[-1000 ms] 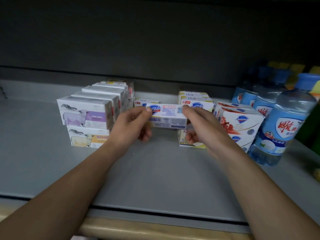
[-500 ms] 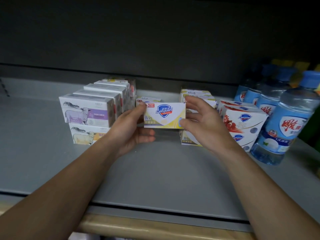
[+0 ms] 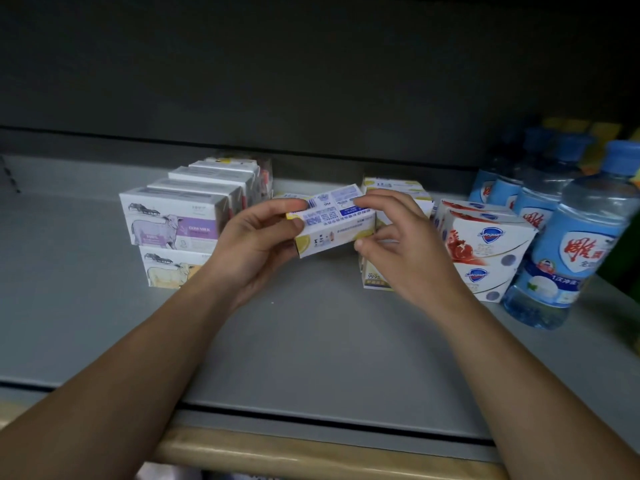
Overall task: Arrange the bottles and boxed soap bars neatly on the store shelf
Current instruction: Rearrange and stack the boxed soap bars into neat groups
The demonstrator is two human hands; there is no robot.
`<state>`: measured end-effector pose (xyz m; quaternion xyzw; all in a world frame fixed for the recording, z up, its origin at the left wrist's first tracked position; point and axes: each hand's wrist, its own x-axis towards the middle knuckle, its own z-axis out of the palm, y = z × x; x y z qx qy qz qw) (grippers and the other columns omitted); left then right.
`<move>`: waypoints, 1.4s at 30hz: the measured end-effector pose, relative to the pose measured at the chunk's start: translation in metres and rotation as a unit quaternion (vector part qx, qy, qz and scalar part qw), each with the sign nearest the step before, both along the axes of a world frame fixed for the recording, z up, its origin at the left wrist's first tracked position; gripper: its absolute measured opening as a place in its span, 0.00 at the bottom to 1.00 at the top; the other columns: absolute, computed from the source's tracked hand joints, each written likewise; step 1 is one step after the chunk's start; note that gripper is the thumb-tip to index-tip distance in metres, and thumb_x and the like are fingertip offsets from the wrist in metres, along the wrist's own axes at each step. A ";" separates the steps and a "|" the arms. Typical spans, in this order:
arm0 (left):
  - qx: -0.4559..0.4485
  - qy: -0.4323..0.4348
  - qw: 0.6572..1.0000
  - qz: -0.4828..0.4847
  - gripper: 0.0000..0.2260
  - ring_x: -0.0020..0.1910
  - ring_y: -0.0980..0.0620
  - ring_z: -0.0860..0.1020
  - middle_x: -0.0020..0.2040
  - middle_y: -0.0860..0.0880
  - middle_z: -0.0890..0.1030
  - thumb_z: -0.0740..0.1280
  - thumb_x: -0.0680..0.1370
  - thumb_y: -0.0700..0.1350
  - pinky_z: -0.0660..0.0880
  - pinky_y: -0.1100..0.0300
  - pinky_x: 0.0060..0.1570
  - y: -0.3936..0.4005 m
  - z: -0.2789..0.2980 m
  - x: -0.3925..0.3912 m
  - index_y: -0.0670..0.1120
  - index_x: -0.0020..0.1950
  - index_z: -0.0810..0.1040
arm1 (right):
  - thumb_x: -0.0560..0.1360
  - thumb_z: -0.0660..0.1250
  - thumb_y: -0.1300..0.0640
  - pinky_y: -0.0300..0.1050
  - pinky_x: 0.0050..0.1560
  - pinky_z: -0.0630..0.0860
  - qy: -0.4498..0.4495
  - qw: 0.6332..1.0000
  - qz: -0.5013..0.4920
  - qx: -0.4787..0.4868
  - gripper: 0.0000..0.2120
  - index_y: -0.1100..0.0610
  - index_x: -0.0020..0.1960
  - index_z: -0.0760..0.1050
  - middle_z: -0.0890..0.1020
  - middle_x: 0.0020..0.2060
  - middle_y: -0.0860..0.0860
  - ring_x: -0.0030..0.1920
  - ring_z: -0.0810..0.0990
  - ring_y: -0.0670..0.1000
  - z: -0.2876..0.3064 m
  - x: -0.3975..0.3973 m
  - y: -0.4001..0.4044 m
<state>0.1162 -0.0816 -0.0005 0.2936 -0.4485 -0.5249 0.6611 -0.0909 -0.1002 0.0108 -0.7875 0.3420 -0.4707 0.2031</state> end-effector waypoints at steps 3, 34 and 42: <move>-0.004 -0.005 1.000 0.003 0.10 0.49 0.48 0.84 0.50 0.44 0.85 0.68 0.71 0.35 0.80 0.60 0.41 0.000 0.000 -0.001 0.45 0.48 0.84 | 0.72 0.71 0.69 0.29 0.48 0.76 -0.002 1.000 0.007 0.000 0.24 0.52 0.66 0.75 0.69 0.66 0.43 0.48 0.81 0.40 -0.001 0.001 0.000; -0.004 -0.434 0.890 0.141 0.11 0.50 0.56 0.82 0.48 0.51 0.85 0.73 0.74 0.48 0.74 0.55 0.62 -0.017 -0.032 -0.005 0.47 0.55 0.82 | 0.74 0.71 0.51 0.50 0.61 0.70 0.252 0.934 -0.231 -0.105 0.20 0.49 0.65 0.75 0.79 0.58 0.49 0.60 0.75 0.54 0.059 -0.026 -0.007; 0.028 -0.726 0.678 0.110 0.29 0.74 0.51 0.64 0.74 0.51 0.68 0.64 0.76 0.63 0.58 0.58 0.73 -0.021 -0.041 -0.003 0.52 0.73 0.69 | 0.78 0.67 0.49 0.53 0.64 0.67 0.385 0.866 -0.294 -0.124 0.23 0.51 0.71 0.70 0.76 0.64 0.52 0.63 0.71 0.56 0.046 -0.029 -0.041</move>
